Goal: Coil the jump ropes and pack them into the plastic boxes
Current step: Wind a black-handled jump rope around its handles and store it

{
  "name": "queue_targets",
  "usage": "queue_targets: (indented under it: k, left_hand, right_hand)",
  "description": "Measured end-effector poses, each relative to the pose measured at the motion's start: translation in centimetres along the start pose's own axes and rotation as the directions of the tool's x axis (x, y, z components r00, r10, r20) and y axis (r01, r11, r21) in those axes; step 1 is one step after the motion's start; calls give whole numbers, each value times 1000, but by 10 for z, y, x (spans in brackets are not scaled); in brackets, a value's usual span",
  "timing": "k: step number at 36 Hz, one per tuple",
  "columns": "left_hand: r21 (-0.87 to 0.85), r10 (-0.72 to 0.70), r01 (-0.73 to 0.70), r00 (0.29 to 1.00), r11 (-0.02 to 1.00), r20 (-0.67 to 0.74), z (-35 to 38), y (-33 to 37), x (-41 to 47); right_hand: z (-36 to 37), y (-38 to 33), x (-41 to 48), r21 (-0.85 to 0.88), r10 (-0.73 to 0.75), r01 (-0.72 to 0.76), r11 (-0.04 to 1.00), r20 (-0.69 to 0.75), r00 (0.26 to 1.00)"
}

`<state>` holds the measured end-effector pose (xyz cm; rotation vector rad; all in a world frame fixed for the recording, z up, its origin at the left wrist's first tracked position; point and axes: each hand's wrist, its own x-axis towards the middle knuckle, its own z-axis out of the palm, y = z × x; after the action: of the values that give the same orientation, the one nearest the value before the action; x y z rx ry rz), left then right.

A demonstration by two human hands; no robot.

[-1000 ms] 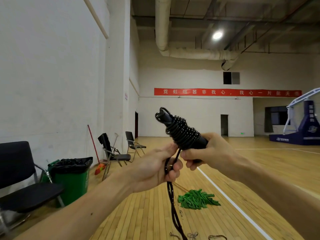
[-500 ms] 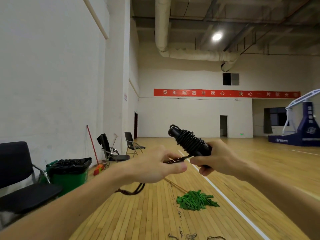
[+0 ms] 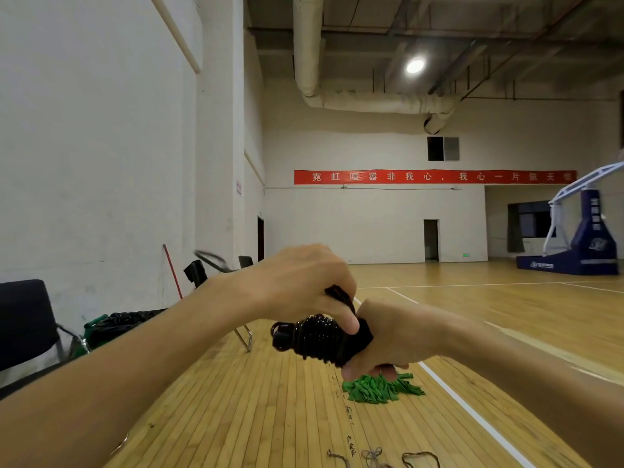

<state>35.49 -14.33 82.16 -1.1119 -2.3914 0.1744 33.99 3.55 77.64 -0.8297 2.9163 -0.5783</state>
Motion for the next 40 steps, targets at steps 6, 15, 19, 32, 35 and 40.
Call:
queue_targets:
  k: [6, 15, 19, 32, 35, 40]
  left_hand:
    - [-234, -25, 18, 999, 972, -30, -1, -4, -1]
    - [-459, -56, 51, 998, 887, 3, 6, -13, -1]
    - [-537, -83, 64, 996, 841, -11, 14, -23, -3]
    - [-842, -273, 147, 962, 520, -1, 46, -41, 6]
    - [-899, -388, 294, 908, 325, 157, 59, -53, 8]
    - [-963, -306, 232, 935, 139, 181, 50, -37, -1]
  right_hand:
    - [1, -14, -14, -29, -94, 94, 995, 6, 996]
    - [8, -25, -25, 94, -198, 201, 975, -32, 980]
    - [9, -27, -28, 189, -248, 255, 948, -60, 967]
    - [8, -19, -24, 455, -306, 349, 819, -168, 937]
    - [8, -16, -23, 468, -252, 318, 825, -199, 947]
    - [6, -12, -16, 524, -138, 276, 806, -286, 948]
